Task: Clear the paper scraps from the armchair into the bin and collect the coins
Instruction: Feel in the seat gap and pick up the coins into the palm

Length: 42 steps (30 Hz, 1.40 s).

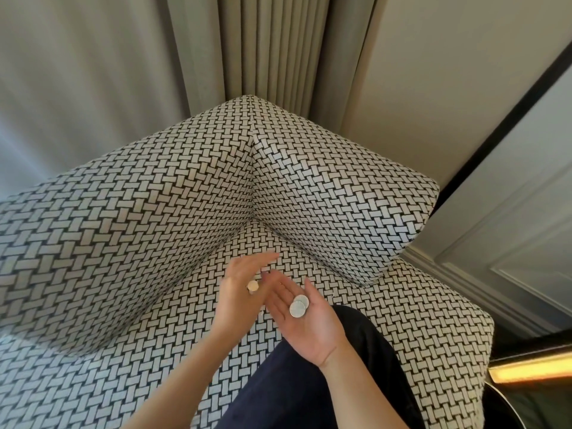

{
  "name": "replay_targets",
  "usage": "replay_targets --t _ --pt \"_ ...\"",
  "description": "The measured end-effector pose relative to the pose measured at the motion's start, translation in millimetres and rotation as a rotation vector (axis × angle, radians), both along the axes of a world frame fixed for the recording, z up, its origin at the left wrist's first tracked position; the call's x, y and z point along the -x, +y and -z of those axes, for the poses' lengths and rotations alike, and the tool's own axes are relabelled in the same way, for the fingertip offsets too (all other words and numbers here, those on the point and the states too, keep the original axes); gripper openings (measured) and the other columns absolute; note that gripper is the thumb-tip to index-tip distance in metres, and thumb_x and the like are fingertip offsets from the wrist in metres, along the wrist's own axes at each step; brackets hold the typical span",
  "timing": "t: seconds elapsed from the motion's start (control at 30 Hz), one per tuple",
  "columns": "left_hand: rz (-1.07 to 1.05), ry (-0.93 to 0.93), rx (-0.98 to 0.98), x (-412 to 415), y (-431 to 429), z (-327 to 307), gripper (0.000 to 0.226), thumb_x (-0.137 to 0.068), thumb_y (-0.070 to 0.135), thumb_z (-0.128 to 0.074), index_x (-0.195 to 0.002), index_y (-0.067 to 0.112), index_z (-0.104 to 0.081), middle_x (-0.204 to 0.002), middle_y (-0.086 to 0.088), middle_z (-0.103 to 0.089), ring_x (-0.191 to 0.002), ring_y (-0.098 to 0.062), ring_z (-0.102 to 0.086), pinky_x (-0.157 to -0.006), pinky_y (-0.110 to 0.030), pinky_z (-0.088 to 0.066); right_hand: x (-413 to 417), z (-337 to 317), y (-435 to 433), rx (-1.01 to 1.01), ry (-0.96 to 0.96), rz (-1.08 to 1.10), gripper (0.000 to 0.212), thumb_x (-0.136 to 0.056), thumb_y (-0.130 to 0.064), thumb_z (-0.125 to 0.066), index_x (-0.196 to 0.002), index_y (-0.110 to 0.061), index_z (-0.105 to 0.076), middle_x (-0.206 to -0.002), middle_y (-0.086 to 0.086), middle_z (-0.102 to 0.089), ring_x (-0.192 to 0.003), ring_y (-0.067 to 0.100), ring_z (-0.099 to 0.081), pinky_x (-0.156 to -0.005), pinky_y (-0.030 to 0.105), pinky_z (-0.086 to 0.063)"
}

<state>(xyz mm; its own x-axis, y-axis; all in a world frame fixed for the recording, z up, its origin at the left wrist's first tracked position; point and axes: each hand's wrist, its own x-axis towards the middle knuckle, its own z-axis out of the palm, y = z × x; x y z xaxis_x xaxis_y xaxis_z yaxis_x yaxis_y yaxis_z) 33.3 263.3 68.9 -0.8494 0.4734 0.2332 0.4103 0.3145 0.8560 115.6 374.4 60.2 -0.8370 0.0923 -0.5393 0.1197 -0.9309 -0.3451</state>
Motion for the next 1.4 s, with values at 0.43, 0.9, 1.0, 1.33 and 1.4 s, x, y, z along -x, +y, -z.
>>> replay_targets --t 0.43,0.9,1.0,1.33,1.4 --pt "0.026 -0.233 0.734 50.8 -7.3 100.6 0.081 -0.081 0.03 -0.069 -0.147 0.018 -0.023 -0.15 -0.001 -0.023 -0.137 -0.028 -0.022 -0.113 -0.039 -0.024 0.6 -0.5 7.8 0.096 0.155 0.162 0.06 -0.089 -0.046 -0.038 -0.133 -0.007 -0.053 -0.138 0.019 -0.05 -0.132 0.034 -0.041 -0.1 0.052 -0.039" --pt "0.375 -0.032 0.761 78.2 6.4 102.8 0.039 -0.078 0.011 -0.07 -0.112 0.019 -0.052 -0.109 0.003 -0.041 -0.099 -0.018 -0.047 -0.09 -0.029 -0.044 3.6 2.0 12.0 0.114 0.152 0.155 0.063 -0.087 -0.045 -0.041 -0.131 -0.001 -0.053 -0.141 0.022 -0.046 -0.135 0.031 -0.038 -0.109 0.041 -0.036" --pt "0.358 -0.005 0.753 75.6 5.2 103.2 0.022 -0.08 0.009 -0.067 -0.093 0.019 -0.053 -0.097 0.005 -0.042 -0.086 -0.014 -0.044 -0.078 -0.022 -0.04 3.3 1.5 12.2 0.115 0.144 0.157 0.064 -0.088 -0.045 -0.041 -0.132 0.001 -0.051 -0.14 0.023 -0.046 -0.135 0.031 -0.037 -0.109 0.041 -0.037" --pt "0.05 -0.148 0.685 56.3 -1.9 105.5 0.012 -0.082 0.012 -0.069 -0.093 0.012 -0.063 -0.096 -0.003 -0.061 -0.083 -0.013 -0.055 -0.078 -0.023 -0.048 -0.4 0.0 11.1 0.06 0.143 0.149 0.066 -0.086 -0.045 -0.044 -0.133 0.001 -0.049 -0.139 0.023 -0.047 -0.136 0.031 -0.036 -0.113 0.04 -0.029" --pt "0.04 -0.203 0.665 55.0 -2.8 99.7 0.004 -0.084 0.013 -0.067 -0.086 0.014 -0.064 -0.088 -0.003 -0.065 -0.076 -0.013 -0.058 -0.074 -0.024 -0.051 -1.3 0.2 10.8 0.057 0.154 0.147 0.067 -0.085 -0.044 -0.047 -0.134 0.002 -0.048 -0.14 0.024 -0.045 -0.136 0.032 -0.035 -0.114 0.041 -0.028"
